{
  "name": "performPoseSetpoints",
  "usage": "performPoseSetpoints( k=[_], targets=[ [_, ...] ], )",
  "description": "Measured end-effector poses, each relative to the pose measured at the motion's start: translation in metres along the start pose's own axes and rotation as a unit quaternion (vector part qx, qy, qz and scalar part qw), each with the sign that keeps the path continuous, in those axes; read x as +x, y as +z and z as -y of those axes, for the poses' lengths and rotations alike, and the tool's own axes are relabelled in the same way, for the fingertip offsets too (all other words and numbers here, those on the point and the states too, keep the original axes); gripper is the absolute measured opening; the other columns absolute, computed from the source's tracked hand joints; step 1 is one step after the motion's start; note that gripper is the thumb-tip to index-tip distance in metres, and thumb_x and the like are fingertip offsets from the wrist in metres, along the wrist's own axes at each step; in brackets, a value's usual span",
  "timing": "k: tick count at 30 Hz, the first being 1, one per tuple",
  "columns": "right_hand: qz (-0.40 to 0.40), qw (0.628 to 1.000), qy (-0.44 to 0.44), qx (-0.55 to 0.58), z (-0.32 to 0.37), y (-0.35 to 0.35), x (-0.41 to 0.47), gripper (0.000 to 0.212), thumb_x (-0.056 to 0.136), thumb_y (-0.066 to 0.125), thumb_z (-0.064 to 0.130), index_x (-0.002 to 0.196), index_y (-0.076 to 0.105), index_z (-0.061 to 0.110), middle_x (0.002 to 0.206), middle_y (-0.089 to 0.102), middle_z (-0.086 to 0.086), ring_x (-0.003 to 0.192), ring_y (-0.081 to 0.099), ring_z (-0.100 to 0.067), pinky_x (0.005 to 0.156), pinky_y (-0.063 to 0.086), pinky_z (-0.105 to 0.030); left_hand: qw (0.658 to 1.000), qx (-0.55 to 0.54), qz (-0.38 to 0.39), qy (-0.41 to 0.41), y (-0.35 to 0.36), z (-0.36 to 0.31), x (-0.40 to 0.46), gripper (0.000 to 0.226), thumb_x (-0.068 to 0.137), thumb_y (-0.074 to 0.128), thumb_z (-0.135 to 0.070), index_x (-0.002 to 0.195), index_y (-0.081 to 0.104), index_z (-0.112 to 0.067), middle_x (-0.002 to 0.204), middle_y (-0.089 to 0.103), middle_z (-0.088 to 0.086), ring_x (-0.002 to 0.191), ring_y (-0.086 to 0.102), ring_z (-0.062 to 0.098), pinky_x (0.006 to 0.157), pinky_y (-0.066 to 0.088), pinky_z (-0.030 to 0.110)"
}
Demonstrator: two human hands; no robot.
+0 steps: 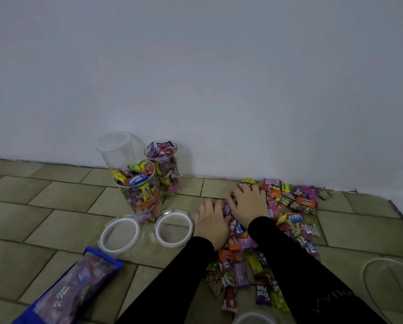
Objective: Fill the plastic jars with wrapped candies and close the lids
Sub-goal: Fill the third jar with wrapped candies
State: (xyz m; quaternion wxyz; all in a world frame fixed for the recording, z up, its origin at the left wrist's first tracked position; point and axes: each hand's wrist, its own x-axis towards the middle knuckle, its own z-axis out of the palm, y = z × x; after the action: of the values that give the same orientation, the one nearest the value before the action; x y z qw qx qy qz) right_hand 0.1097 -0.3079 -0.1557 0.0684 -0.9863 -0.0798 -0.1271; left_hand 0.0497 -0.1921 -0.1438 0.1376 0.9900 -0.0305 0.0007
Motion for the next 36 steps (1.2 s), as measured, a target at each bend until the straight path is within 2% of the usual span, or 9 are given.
performPoseSetpoints(
  k=[2, 4, 7, 13, 18, 22, 25, 29, 36],
  targets=[
    [0.018, 1.000, -0.001, 0.002, -0.004, -0.001, -0.003, 0.034, 0.096, 0.041, 0.040, 0.096, 0.062, 0.013, 0.107, 0.059, -0.009, 0.100, 0.049, -0.033, 0.080, 0.040, -0.041, 1.000, -0.018, 0.008, -0.012, 0.003, -0.002, 0.000, 0.063, 0.080, 0.021, -0.047, 0.110, 0.061, -0.009, 0.102, 0.055, 0.017, 0.087, 0.057, 0.036, 0.068, 0.047, 0.043],
    [0.046, 0.999, -0.012, 0.017, -0.008, 0.000, -0.003, 0.034, 0.099, 0.036, 0.040, 0.107, 0.056, 0.014, 0.111, 0.056, -0.008, 0.106, 0.046, -0.032, 0.085, 0.040, -0.039, 1.000, -0.018, 0.005, 0.004, 0.007, -0.003, 0.002, 0.065, 0.086, 0.016, -0.046, 0.124, 0.051, -0.008, 0.119, 0.047, 0.017, 0.103, 0.050, 0.036, 0.084, 0.043, 0.043],
    [0.060, 0.997, -0.021, 0.037, -0.009, 0.000, -0.005, 0.033, 0.100, 0.031, 0.039, 0.110, 0.052, 0.016, 0.111, 0.057, -0.008, 0.107, 0.050, -0.030, 0.088, 0.041, -0.036, 0.999, -0.028, 0.026, 0.004, 0.003, -0.004, 0.004, 0.039, 0.099, 0.038, -0.030, 0.131, 0.041, -0.008, 0.131, 0.038, 0.016, 0.116, 0.043, 0.033, 0.096, 0.037, 0.039],
    [0.037, 0.992, 0.013, 0.117, -0.009, -0.015, -0.012, 0.030, 0.100, 0.038, 0.035, 0.102, 0.055, 0.011, 0.101, 0.064, -0.011, 0.089, 0.060, -0.030, 0.068, 0.038, -0.035, 0.996, -0.054, 0.075, -0.012, -0.001, -0.005, 0.012, 0.027, 0.100, 0.044, -0.016, 0.124, 0.039, -0.002, 0.136, 0.032, 0.016, 0.111, 0.050, 0.033, 0.088, 0.039, 0.035],
    [-0.036, 0.986, 0.055, 0.152, -0.007, -0.029, -0.021, 0.036, 0.099, 0.038, 0.048, 0.094, 0.057, 0.017, 0.082, 0.062, 0.000, 0.074, 0.060, -0.022, 0.059, 0.042, -0.032, 0.993, -0.092, 0.067, -0.028, -0.010, -0.006, 0.013, 0.021, 0.100, 0.042, -0.006, 0.121, 0.041, -0.003, 0.130, 0.039, 0.015, 0.109, 0.050, 0.031, 0.092, 0.039, 0.038],
    [-0.089, 0.965, 0.090, 0.228, -0.004, -0.041, -0.028, 0.036, 0.097, 0.041, 0.049, 0.081, 0.048, 0.018, 0.060, 0.045, 0.005, 0.057, 0.047, -0.017, 0.049, 0.029, -0.029, 0.990, -0.130, 0.049, -0.030, -0.013, -0.006, 0.010, 0.028, 0.096, 0.050, -0.006, 0.123, 0.045, -0.007, 0.127, 0.044, 0.011, 0.113, 0.050, 0.029, 0.095, 0.041, 0.037],
    [-0.092, 0.936, 0.119, 0.319, -0.003, -0.047, -0.032, 0.040, 0.096, 0.043, 0.053, 0.088, 0.051, 0.014, 0.066, 0.051, 0.001, 0.064, 0.050, -0.018, 0.057, 0.037, -0.033, 0.989, -0.144, 0.029, -0.031, -0.015, -0.007, 0.005, 0.032, 0.094, 0.051, -0.004, 0.125, 0.047, -0.009, 0.127, 0.048, 0.011, 0.115, 0.050, 0.028, 0.095, 0.043, 0.037],
    [-0.094, 0.905, 0.139, 0.390, -0.001, -0.052, -0.037, 0.044, 0.093, 0.044, 0.057, 0.096, 0.057, 0.015, 0.071, 0.056, 0.002, 0.064, 0.053, -0.014, 0.060, 0.036, -0.030, 0.986, -0.164, 0.015, -0.041, -0.021, -0.009, -0.003, 0.031, 0.096, 0.050, -0.011, 0.127, 0.049, -0.009, 0.128, 0.053, 0.012, 0.118, 0.051, 0.028, 0.092, 0.040, 0.034],
    [-0.110, 0.875, 0.163, 0.441, 0.010, -0.067, -0.042, 0.044, 0.093, 0.043, 0.056, 0.084, 0.054, 0.014, 0.066, 0.051, 0.004, 0.061, 0.047, -0.009, 0.059, 0.035, -0.031, 0.976, -0.214, -0.009, -0.025, -0.033, -0.012, -0.017, 0.033, 0.097, 0.054, -0.026, 0.129, 0.052, -0.016, 0.125, 0.058, 0.006, 0.114, 0.054, 0.024, 0.092, 0.045, 0.034]
  ],
)
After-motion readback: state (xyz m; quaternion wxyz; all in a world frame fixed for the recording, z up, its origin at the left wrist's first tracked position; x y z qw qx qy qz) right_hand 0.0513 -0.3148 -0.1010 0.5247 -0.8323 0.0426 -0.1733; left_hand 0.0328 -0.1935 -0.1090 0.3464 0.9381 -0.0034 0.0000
